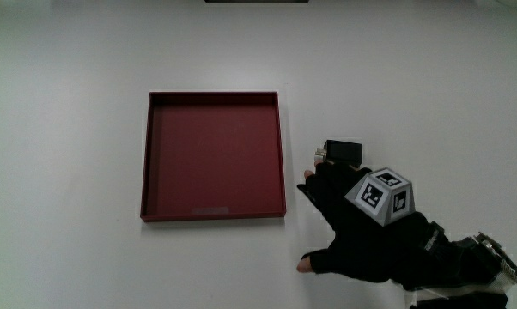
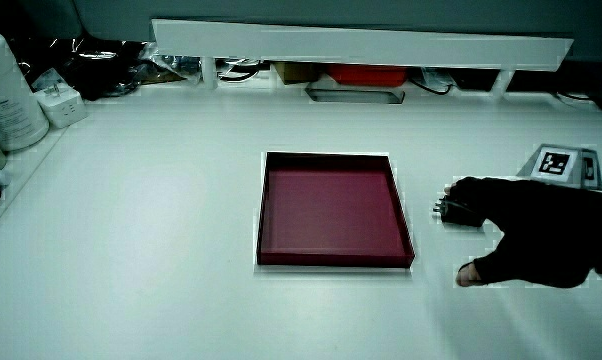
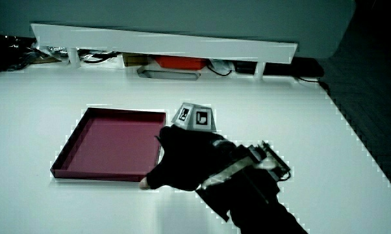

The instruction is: Pick charger from desk

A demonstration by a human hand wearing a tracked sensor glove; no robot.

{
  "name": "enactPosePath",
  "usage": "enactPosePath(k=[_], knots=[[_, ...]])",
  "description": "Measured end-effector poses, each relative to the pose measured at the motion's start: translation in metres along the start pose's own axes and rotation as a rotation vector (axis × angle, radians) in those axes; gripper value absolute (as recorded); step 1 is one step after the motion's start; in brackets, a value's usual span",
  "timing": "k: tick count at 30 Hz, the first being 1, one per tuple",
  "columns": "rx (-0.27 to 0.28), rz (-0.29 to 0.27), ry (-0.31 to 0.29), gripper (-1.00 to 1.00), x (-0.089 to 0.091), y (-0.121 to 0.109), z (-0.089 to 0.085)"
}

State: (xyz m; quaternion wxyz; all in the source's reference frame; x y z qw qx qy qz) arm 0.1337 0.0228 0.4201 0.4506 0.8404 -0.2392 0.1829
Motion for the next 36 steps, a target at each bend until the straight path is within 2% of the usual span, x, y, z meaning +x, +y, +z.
enactPosePath(k=[1,4,7,10,11,12,17,18,19,20,24,26,32,36], knots=[[0.006,-0.007,0.028,0.0,0.005,0.001,0.004],[0.048,-0.04,0.032,0.0,0.013,0.001,0.019],[0.082,-0.073,0.049,0.0,0.031,0.007,0.026],[0.103,-0.096,0.082,0.0,0.039,0.011,0.035],[0.105,-0.111,0.093,0.0,0.047,0.015,0.034],[0.113,-0.108,0.095,0.0,0.045,0.015,0.038],[0.115,-0.147,0.132,0.0,0.061,0.028,0.042],[0.116,-0.169,0.131,0.0,0.068,0.032,0.04],[0.118,-0.163,0.142,0.0,0.067,0.033,0.042],[0.115,-0.189,0.135,0.0,0.073,0.036,0.041],[0.11,-0.208,0.158,0.0,0.08,0.044,0.043],[0.107,-0.223,0.177,0.0,0.088,0.049,0.041],[0.09,-0.289,0.185,0.0,0.109,0.065,0.031],[0.087,-0.296,0.193,0.0,0.112,0.069,0.027]])
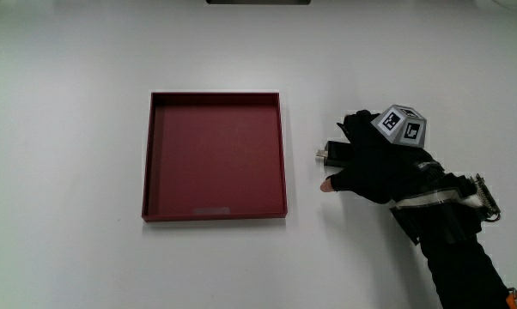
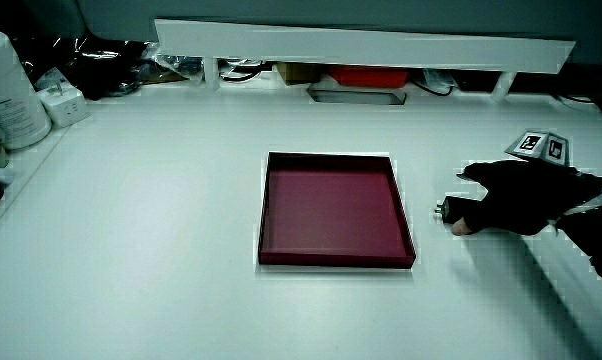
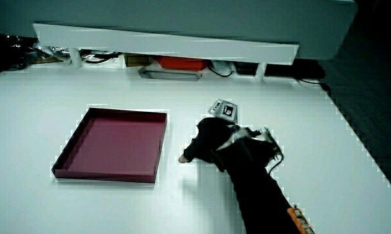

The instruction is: Pick charger from desk

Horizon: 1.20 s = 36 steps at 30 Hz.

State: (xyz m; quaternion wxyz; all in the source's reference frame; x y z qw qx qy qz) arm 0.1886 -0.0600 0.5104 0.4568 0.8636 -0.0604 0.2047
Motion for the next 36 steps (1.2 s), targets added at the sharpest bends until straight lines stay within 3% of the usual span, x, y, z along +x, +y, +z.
enactPosePath(k=[8,18,23,27,36], knots=[[-0.026,-0.064,-0.016,0.0,0.014,0.018,-0.013],[-0.026,-0.072,-0.013,0.03,0.022,0.024,-0.018],[0.046,-0.044,-0.01,0.19,0.02,0.02,-0.015],[0.092,-0.056,-0.042,0.32,0.019,0.019,-0.013],[0.153,-0.048,-0.058,0.61,0.017,0.018,-0.013]])
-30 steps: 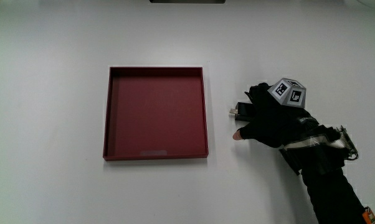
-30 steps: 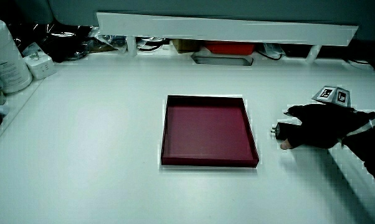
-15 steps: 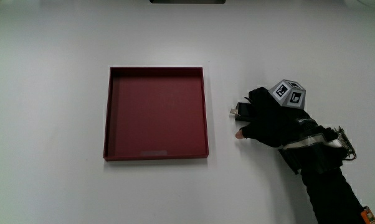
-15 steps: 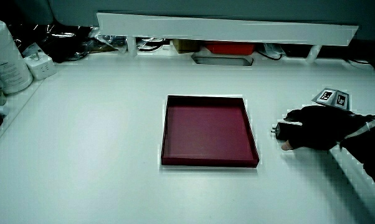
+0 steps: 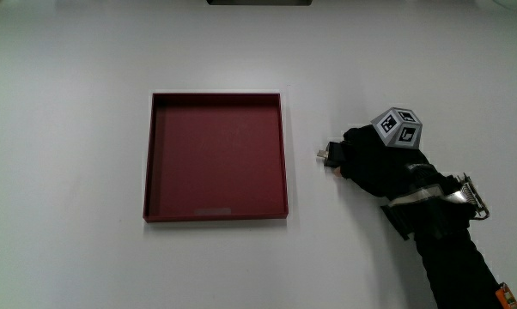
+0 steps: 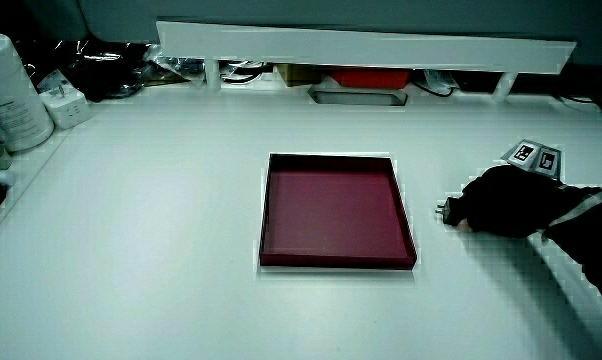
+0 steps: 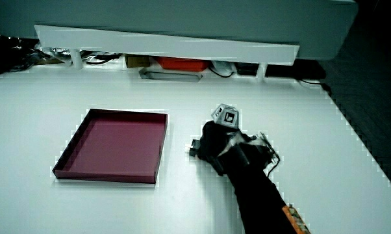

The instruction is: Pick charger from desk

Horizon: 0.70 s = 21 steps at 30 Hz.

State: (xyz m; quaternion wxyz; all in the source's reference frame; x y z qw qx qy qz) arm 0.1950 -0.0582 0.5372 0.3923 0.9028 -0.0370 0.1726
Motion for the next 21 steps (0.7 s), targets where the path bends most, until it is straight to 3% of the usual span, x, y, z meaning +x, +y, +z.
enactPosePath(k=[12,18,21], knots=[[0.026,0.021,-0.032,1.0,-0.001,-0.001,-0.001],[0.032,0.045,-0.029,1.0,-0.005,-0.004,0.005],[0.055,0.07,-0.029,1.0,-0.016,-0.01,0.015]])
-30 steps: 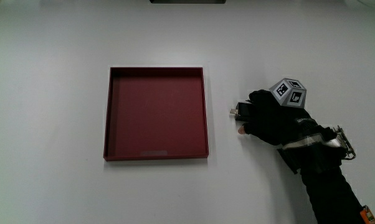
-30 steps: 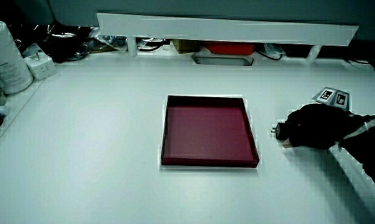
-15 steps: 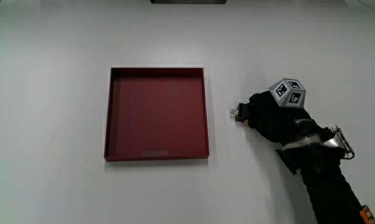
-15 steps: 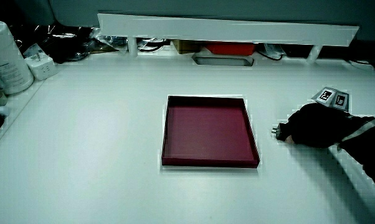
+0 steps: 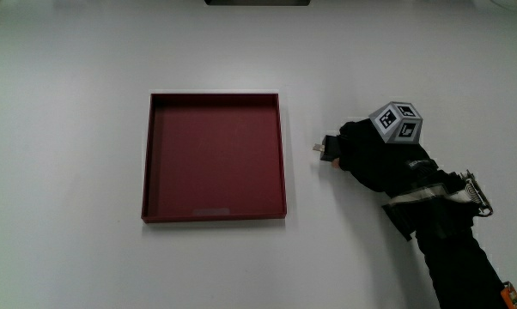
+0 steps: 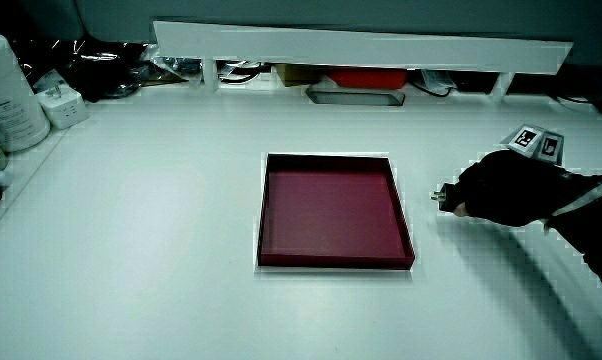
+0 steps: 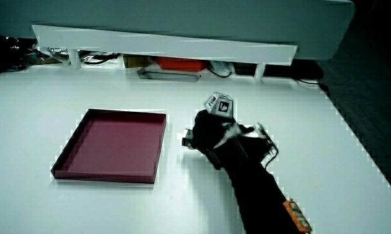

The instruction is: Pick charger from desk

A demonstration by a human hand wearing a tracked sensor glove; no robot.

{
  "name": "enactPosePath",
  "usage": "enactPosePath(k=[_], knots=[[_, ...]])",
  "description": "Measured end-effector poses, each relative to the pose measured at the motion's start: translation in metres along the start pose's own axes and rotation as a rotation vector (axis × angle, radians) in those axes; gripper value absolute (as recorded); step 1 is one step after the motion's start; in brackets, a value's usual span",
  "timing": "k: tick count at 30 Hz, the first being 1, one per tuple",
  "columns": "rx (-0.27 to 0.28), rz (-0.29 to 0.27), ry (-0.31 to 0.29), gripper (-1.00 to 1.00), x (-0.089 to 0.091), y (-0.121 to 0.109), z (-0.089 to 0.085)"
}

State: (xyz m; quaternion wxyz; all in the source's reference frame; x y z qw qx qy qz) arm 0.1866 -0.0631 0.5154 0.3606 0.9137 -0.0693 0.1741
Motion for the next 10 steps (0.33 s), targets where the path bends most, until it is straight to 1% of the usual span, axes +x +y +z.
enactPosePath(k=[2,3,5,6,7,8,9,10], knots=[[0.017,0.021,0.008,1.0,-0.009,-0.002,0.006],[0.029,0.053,0.009,1.0,-0.017,-0.005,0.011],[0.037,0.084,0.0,1.0,-0.031,-0.009,0.017],[0.056,0.109,0.013,1.0,-0.041,-0.012,0.021],[0.038,0.137,0.014,1.0,-0.046,-0.01,0.021],[0.057,0.15,0.011,1.0,-0.056,-0.013,0.024],[0.049,0.181,0.02,1.0,-0.064,-0.015,0.026],[0.038,0.193,0.025,1.0,-0.07,-0.012,0.025]])
